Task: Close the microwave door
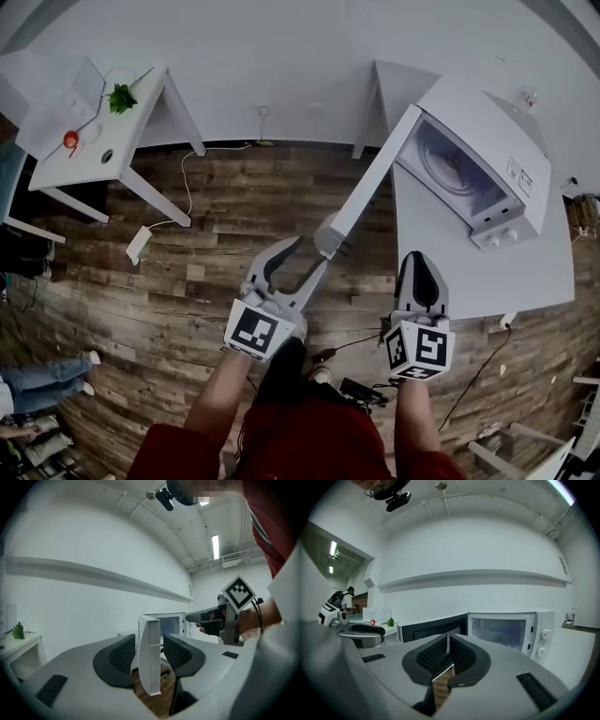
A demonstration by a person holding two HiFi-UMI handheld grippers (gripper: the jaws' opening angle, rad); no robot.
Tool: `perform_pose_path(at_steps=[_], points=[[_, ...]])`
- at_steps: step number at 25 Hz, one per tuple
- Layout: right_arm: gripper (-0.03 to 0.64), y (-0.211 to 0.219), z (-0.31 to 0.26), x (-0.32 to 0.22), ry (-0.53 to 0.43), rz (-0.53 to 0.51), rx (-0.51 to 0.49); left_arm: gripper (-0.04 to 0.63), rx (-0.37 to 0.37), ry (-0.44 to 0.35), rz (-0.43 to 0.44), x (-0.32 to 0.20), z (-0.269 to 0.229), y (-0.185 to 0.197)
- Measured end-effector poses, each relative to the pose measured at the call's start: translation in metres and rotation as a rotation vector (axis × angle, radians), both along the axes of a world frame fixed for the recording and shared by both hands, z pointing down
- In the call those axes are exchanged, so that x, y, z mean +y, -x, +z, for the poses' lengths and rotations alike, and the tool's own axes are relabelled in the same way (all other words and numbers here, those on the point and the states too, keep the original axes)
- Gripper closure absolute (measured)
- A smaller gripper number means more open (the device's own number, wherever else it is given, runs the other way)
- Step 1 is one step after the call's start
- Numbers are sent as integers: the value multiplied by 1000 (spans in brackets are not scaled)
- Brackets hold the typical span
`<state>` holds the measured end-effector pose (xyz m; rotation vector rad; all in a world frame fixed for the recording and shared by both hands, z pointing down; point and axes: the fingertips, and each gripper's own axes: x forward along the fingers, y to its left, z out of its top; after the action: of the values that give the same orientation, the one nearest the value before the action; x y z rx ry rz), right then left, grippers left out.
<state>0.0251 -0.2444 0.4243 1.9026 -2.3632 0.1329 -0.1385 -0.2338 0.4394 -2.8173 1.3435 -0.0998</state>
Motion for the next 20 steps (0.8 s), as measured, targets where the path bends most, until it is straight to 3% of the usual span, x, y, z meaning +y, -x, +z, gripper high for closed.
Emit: perform_pose_path(at_steps=[20], points=[[578,5,31,-37,56,75,18,379,-41,55,430,-47,40,-22]])
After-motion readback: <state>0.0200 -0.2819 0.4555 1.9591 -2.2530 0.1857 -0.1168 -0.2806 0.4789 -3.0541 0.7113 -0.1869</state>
